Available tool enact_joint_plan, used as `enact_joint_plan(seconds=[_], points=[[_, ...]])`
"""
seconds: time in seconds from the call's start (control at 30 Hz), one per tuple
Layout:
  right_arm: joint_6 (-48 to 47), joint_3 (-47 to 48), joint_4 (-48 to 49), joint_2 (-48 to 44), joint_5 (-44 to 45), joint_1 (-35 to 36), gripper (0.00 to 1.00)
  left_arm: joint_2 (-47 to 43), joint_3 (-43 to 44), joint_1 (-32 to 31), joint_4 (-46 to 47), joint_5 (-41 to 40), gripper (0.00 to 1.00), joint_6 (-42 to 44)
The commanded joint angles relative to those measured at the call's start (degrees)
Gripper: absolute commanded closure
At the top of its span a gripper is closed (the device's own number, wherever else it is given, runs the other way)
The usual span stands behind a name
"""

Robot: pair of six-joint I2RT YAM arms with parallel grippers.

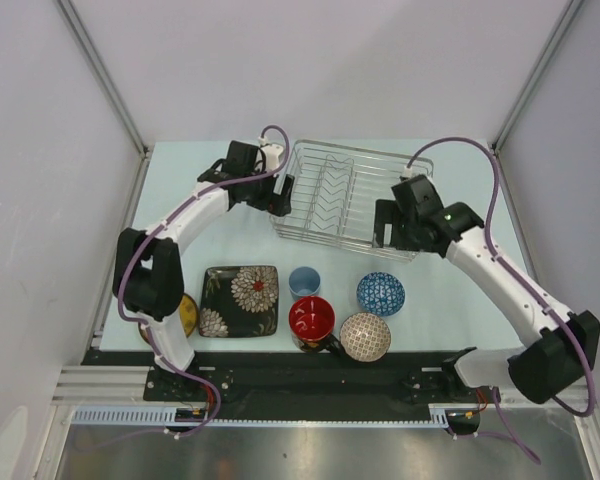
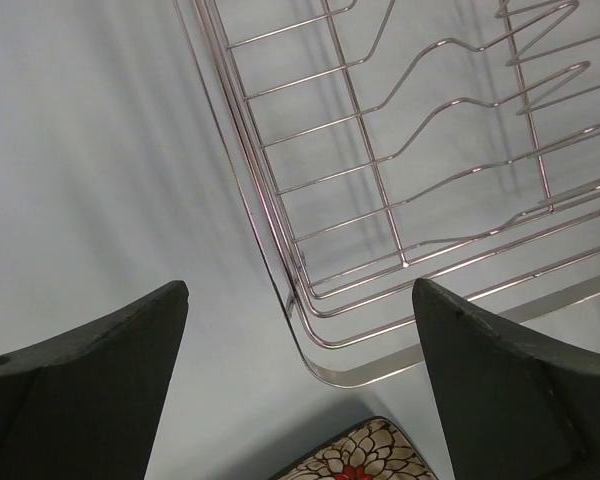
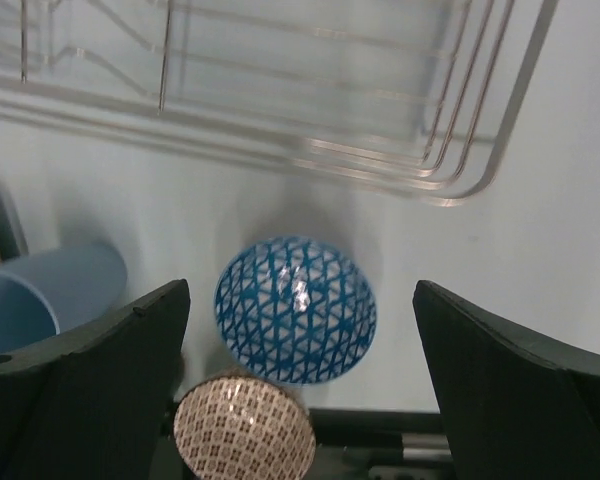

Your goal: Load the mixed dishes into the dish rack

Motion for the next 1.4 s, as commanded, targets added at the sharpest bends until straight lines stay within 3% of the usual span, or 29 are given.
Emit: enact_joint_plan(seconds=[0.0, 0.13, 0.33, 0.57, 0.7, 0.97, 1.37], points=[[9.97, -6.25, -7.33, -2.51, 2.71, 3.45, 0.0, 0.85, 0.4, 0.39, 2.19, -0.58, 0.0, 0.4], [18.75, -14.33, -6.37, -6.89, 5.86, 7.39, 0.0, 0.49, -2.41, 0.39, 3.42, -1.36, 0.0, 1.1], [22.2, -20.41, -2.16, -13.93, 9.22, 7.58, 0.0, -0.21, -3.74, 0.39, 3.25, -2.07, 0.0, 2.07], [22.02, -24.1, 1.63, -11.13, 7.2, 7.05, 0.05, -1.0, -5.58, 0.48, 3.16, -2.16, 0.0, 1.98], [22.64, -26.03, 2.77, -10.86, 6.32, 7.05, 0.16, -1.61, -7.69, 0.3, 2.99, -1.63, 0.0, 1.81], [22.99, -28.59, 5.49, -10.6, 5.44, 6.62, 0.2, -3.55, -9.45, 0.3, 2.28, 0.12, 0.0, 1.19], [23.61, -29.56, 11.03, -7.08, 2.63, 6.0, 0.32, -7.5, -3.92, 0.3, -1.67, -0.05, 0.0, 0.58]])
